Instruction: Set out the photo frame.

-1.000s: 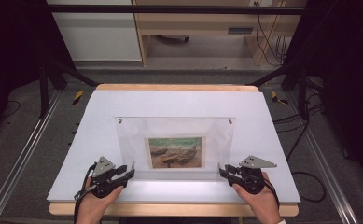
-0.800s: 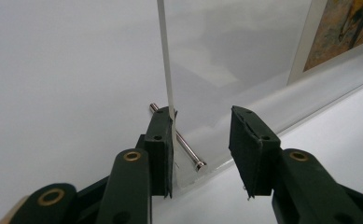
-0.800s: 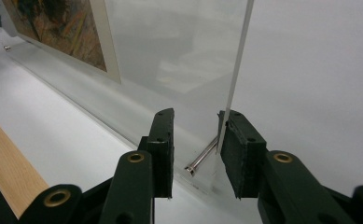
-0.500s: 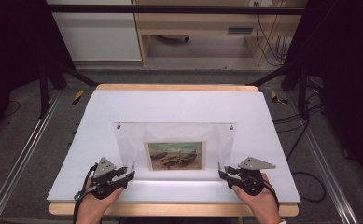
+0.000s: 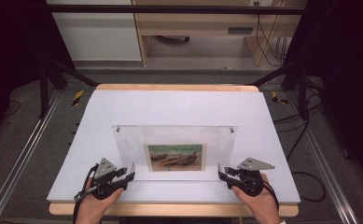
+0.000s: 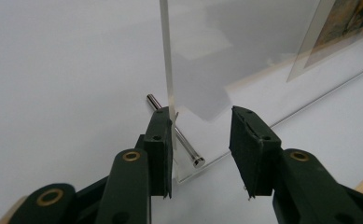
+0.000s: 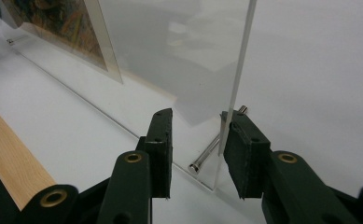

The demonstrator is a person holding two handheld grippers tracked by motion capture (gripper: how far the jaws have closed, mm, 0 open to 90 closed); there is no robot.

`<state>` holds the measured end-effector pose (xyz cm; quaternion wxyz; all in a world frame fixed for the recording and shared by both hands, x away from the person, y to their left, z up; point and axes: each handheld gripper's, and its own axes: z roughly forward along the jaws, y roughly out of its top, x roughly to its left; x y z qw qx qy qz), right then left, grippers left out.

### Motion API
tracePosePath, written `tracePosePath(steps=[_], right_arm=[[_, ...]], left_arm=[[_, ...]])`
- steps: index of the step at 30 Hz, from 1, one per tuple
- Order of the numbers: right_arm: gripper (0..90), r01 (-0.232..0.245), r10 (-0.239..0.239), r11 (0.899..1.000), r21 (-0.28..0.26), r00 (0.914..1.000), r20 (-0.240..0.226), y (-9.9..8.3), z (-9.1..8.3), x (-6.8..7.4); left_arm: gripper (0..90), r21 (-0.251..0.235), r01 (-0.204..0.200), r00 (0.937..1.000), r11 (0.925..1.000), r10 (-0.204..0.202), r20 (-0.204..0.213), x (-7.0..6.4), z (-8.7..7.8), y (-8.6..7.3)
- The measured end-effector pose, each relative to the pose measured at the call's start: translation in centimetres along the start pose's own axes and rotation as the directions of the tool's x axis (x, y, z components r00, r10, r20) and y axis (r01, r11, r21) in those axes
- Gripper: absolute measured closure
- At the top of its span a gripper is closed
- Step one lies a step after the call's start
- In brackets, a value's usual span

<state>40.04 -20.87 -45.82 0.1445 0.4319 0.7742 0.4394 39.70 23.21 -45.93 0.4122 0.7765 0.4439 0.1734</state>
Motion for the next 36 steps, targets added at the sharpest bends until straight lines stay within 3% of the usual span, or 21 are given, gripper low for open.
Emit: tracePosePath(steps=[25, 30, 36], right_arm=[[59.1, -0.004, 0.004, 1.000, 0.001, 1.0000, -0.003, 0.1, 0.3, 0.2], [53.8, -0.004, 0.004, 1.000, 0.003, 1.0000, 0.001, 0.1, 0.4, 0.5], [41.4, 0.013, -0.013, 1.000, 0.012, 0.9999, 0.008, 0.3, 0.7, 1.0]], left_arm=[[58.3, -0.003, -0.001, 1.0000, 1.0000, 0.001, 0.000, -0.1, 0.0, 0.0], [54.4, -0.009, -0.014, 0.9999, 0.9999, 0.014, 0.001, -0.2, 0.1, 0.0], [45.2, -0.014, -0.028, 0.9996, 0.9995, 0.028, -0.002, -0.4, 0.1, 0.1]])
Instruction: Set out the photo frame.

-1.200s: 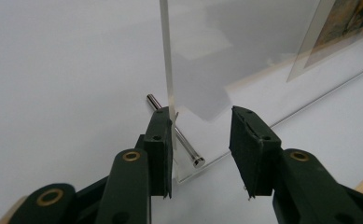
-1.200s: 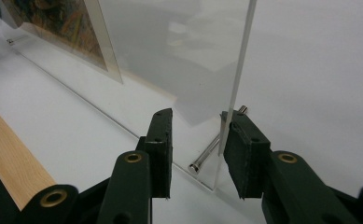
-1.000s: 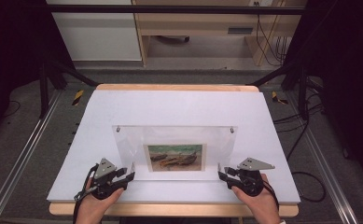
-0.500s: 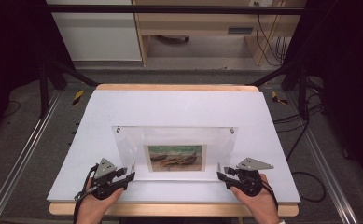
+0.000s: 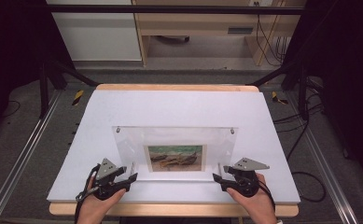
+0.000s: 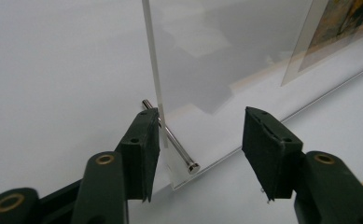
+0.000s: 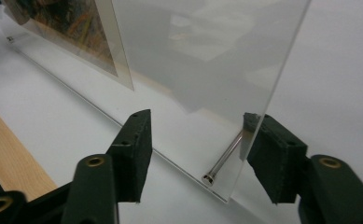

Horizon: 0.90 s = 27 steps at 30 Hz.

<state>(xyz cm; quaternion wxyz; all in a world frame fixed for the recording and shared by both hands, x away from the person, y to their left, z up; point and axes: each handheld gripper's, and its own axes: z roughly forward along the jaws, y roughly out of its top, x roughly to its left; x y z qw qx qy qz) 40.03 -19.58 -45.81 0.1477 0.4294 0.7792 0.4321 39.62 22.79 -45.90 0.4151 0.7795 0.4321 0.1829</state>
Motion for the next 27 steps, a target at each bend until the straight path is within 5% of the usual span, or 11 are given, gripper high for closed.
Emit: tracePosePath(steps=[9, 18, 27], right_arm=[[26.1, 0.049, -0.047, 0.998, -0.033, 0.9979, 0.044, 0.25, 0.14, 0.24], [7.4, 0.072, -0.067, 0.996, -0.046, 0.9927, 0.100, 0.50, 0.19, 0.34], [5.4, 0.094, -0.082, 0.991, -0.094, 0.9892, 0.121, 0.64, -0.21, 0.26]], left_arm=[[32.4, -0.024, -0.030, 0.9992, 0.9993, 0.030, -0.026, -0.32, -0.03, 0.25], [7.8, -0.025, -0.025, 0.9994, 0.9994, 0.024, -0.023, -0.33, 0.18, 0.41], [4.7, -0.045, -0.026, 0.9991, 0.9986, 0.025, -0.033, -0.11, -0.09, 0.51]])
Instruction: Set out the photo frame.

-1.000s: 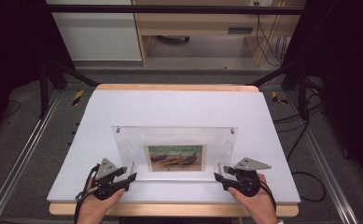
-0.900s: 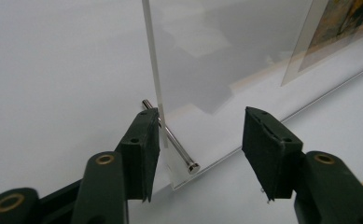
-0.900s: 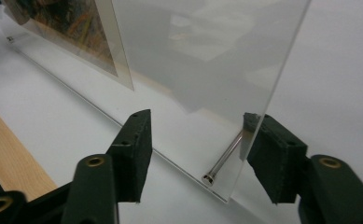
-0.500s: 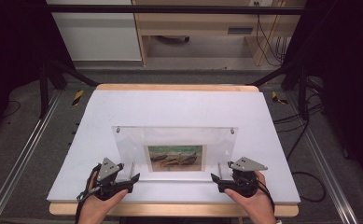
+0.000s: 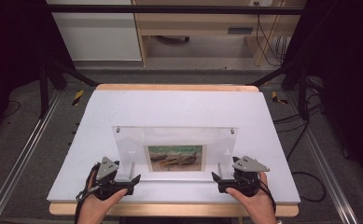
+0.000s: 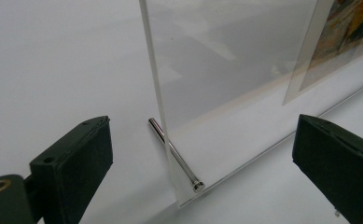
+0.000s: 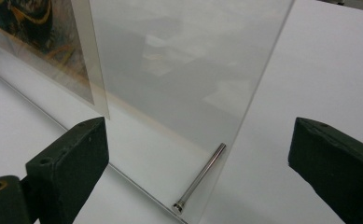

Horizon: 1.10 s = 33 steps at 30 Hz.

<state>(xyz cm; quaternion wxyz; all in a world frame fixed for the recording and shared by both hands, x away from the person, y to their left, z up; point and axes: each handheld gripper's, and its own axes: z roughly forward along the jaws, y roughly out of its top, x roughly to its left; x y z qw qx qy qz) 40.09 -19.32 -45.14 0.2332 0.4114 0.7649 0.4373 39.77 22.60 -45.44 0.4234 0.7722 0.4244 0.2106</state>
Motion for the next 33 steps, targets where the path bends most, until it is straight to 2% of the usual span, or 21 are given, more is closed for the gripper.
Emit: tracePosePath(steps=[10, 13, 17, 33], right_arm=[[4.8, 0.023, -0.022, 0.999, -0.033, 0.9997, 0.011, 0.1, -0.5, -0.4], [5.2, 0.017, -0.017, 0.999, -0.040, 0.9999, 0.001, 0.1, -0.8, -0.6], [6.0, -0.005, 0.005, 0.999, -0.051, 1.0000, 0.004, 0.2, -1.2, -1.0], [9.8, -0.071, 0.078, 0.992, -0.102, 0.9948, 0.065, -0.5, -4.2, -3.4]], left_arm=[[4.6, -0.011, -0.024, 0.9997, 0.9997, 0.024, 0.000, 0.1, -0.4, 0.2], [4.6, -0.017, -0.027, 0.9996, 0.9995, 0.027, 0.004, 0.3, -0.6, 0.3], [5.1, -0.027, -0.050, 0.9987, 0.9984, 0.049, -0.016, 0.6, -1.1, 0.5], [6.7, -0.062, -0.008, 0.9993, 0.9980, 0.006, -0.036, 2.6, -2.8, 0.1]])
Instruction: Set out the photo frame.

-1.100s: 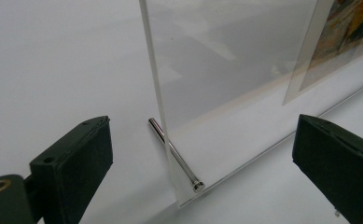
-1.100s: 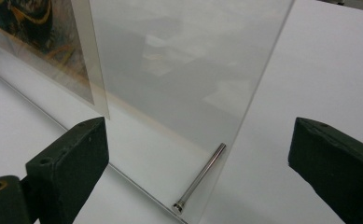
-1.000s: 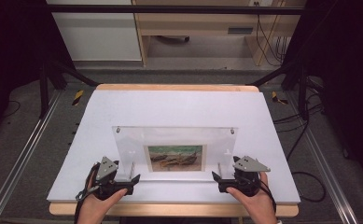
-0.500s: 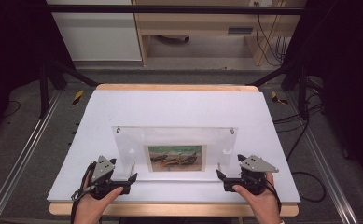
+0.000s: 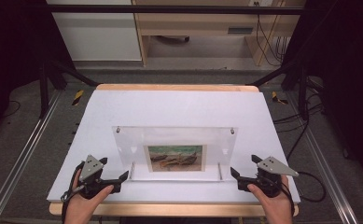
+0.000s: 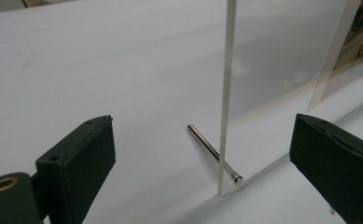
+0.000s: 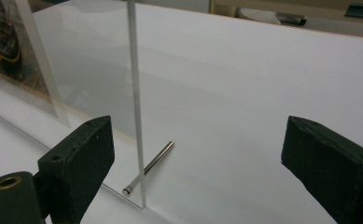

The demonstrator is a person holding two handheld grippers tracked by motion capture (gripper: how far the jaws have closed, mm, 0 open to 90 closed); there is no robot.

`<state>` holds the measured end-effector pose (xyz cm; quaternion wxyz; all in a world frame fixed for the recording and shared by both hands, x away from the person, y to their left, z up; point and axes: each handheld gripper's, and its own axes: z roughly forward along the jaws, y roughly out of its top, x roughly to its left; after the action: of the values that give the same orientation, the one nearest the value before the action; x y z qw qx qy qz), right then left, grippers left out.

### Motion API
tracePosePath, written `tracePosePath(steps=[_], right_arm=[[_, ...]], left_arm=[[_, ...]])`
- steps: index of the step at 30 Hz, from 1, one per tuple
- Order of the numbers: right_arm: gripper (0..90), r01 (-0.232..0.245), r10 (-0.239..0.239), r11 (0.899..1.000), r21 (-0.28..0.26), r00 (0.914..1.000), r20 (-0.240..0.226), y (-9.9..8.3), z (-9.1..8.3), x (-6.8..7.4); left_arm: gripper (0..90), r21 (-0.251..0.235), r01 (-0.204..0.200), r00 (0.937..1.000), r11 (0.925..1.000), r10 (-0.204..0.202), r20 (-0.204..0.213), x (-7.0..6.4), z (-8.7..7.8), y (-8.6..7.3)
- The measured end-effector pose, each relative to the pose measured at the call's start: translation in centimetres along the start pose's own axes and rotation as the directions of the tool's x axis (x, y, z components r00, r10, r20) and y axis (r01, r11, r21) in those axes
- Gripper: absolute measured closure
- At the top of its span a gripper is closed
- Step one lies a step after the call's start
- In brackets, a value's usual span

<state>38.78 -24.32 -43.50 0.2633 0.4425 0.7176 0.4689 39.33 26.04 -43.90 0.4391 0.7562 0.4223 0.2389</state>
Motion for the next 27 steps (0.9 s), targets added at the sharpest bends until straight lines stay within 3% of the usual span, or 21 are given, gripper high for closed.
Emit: tracePosePath(steps=[10, 13, 17, 21, 27], right_arm=[[13.0, -0.031, 0.032, 0.999, -0.008, 0.9935, 0.109, -0.4, -0.9, -1.9], [13.2, -0.047, 0.046, 0.999, 0.005, 0.9874, 0.151, -0.6, -0.7, -2.6], [13.6, -0.059, 0.056, 0.998, 0.011, 0.9834, 0.173, -0.8, -0.5, -3.1], [14.1, -0.072, 0.064, 0.997, 0.034, 0.9784, 0.197, -0.9, 0.4, -3.8], [17.7, -0.088, 0.066, 0.993, 0.083, 0.9693, 0.237, -0.9, 2.2, -4.7]], left_arm=[[10.5, -0.043, 0.040, 0.9970, 0.9983, -0.042, -0.064, 1.9, -1.3, -0.3], [10.6, -0.038, 0.025, 0.9916, 0.9990, -0.029, -0.126, 2.7, -1.8, -0.4], [10.3, -0.028, 0.050, 0.9873, 0.9983, -0.054, -0.150, 3.6, -1.7, -0.7], [10.0, 0.003, 0.046, 0.9842, 0.9989, -0.045, -0.171, 3.9, -1.2, -1.0], [9.9, 0.073, 0.084, 0.9776, 0.9938, -0.068, -0.199, 5.1, 0.4, -1.7]])
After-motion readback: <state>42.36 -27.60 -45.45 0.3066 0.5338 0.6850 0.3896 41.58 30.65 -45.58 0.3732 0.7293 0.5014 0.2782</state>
